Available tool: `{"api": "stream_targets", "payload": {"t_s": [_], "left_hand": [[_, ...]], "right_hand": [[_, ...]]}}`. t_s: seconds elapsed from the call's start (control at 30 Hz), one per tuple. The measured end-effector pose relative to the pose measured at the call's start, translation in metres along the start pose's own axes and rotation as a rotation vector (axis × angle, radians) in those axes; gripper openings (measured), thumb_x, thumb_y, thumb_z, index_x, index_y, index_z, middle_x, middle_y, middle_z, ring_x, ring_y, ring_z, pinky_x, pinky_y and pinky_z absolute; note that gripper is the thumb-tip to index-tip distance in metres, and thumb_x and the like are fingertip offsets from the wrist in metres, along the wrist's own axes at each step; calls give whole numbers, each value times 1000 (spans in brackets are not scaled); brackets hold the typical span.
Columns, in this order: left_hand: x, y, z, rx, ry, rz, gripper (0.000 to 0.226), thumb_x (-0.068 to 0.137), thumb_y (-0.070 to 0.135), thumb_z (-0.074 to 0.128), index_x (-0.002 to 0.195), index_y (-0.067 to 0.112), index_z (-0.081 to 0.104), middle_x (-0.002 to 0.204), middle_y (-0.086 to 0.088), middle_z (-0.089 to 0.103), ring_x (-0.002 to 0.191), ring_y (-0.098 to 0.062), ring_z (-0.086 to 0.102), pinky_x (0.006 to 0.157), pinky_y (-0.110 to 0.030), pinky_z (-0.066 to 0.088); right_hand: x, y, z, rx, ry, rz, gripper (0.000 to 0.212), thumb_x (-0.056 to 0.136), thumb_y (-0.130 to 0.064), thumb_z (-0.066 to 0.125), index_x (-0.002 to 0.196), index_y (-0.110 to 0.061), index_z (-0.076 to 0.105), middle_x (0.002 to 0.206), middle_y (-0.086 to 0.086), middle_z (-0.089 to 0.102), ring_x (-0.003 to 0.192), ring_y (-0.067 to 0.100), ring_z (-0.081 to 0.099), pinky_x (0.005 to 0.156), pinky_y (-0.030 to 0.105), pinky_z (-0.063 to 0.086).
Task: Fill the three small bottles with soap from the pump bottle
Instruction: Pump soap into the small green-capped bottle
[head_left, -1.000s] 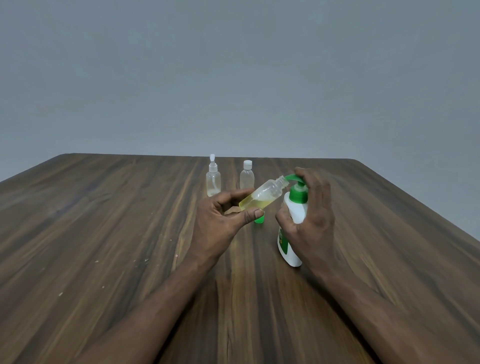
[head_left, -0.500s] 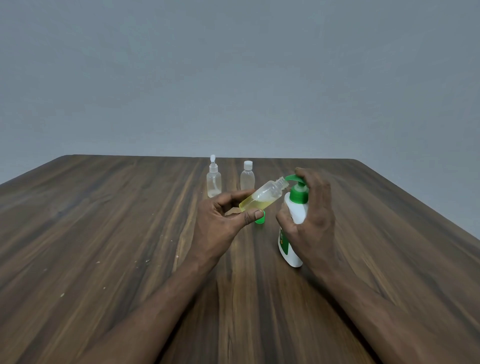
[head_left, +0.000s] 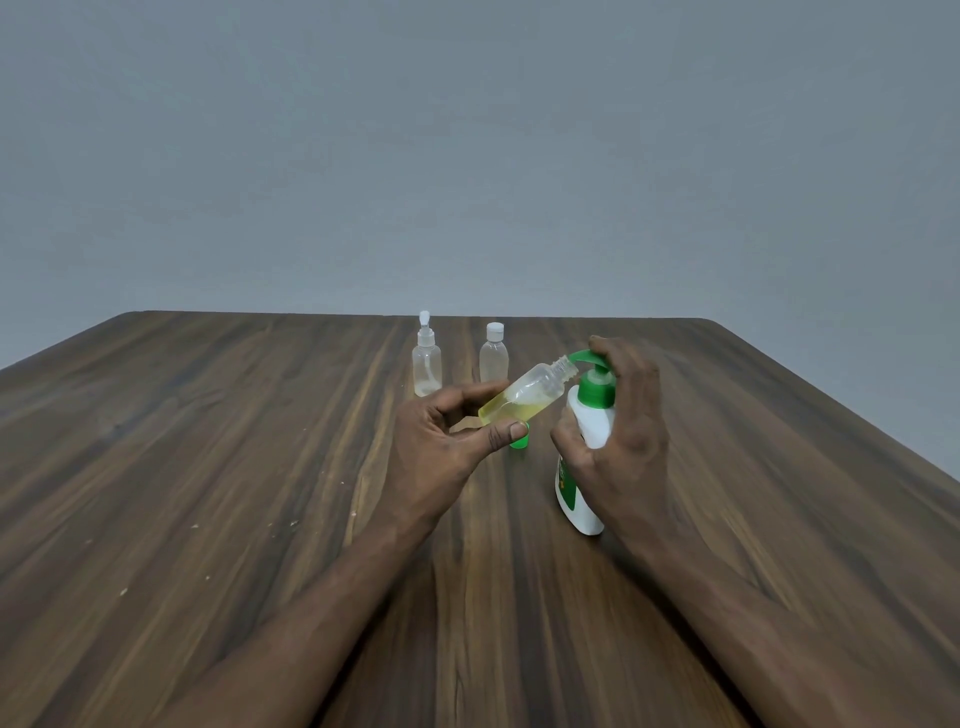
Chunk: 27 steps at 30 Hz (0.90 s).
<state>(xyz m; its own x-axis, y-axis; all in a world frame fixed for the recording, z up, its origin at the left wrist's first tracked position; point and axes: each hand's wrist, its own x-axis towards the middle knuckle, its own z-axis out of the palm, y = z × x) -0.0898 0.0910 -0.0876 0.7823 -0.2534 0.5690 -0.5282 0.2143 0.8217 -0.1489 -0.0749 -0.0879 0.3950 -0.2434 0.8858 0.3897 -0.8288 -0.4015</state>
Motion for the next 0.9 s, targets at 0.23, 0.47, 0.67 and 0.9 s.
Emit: {"api": "stream_targets", "payload": {"t_s": [0.23, 0.47, 0.67, 0.9], "left_hand": [[1, -1, 0, 11, 9, 11, 42, 71, -1, 85, 111, 3, 75, 99, 2, 78, 94, -6, 73, 74, -13, 55], [1, 0, -1, 21, 17, 12, 42, 70, 0, 87, 110, 6, 76, 98, 6, 79, 95, -9, 74, 75, -15, 55], [1, 0, -1, 18, 11, 2, 41, 71, 0, 86, 110, 5, 76, 98, 1, 79, 93, -8, 74, 74, -14, 55], [0, 1, 0, 12, 8, -1, 40, 70, 0, 86, 109, 5, 76, 97, 4, 79, 92, -8, 74, 74, -15, 55]], "right_hand": [[0, 1, 0, 17, 1, -2, 64, 72, 4, 71, 130, -13, 49, 123, -4, 50, 110, 5, 49, 96, 12, 38], [0, 1, 0, 11, -3, -14, 68, 72, 6, 73, 133, -11, 48, 127, 4, 51, 114, 9, 50, 98, 15, 38], [1, 1, 1, -8, -2, -16, 66, 73, 6, 73, 132, -9, 50, 127, 2, 51, 115, 7, 49, 99, 17, 40], [1, 2, 1, 21, 0, -18, 63, 73, 4, 72, 129, -13, 50, 124, -7, 48, 112, 6, 50, 97, 16, 39]]}}
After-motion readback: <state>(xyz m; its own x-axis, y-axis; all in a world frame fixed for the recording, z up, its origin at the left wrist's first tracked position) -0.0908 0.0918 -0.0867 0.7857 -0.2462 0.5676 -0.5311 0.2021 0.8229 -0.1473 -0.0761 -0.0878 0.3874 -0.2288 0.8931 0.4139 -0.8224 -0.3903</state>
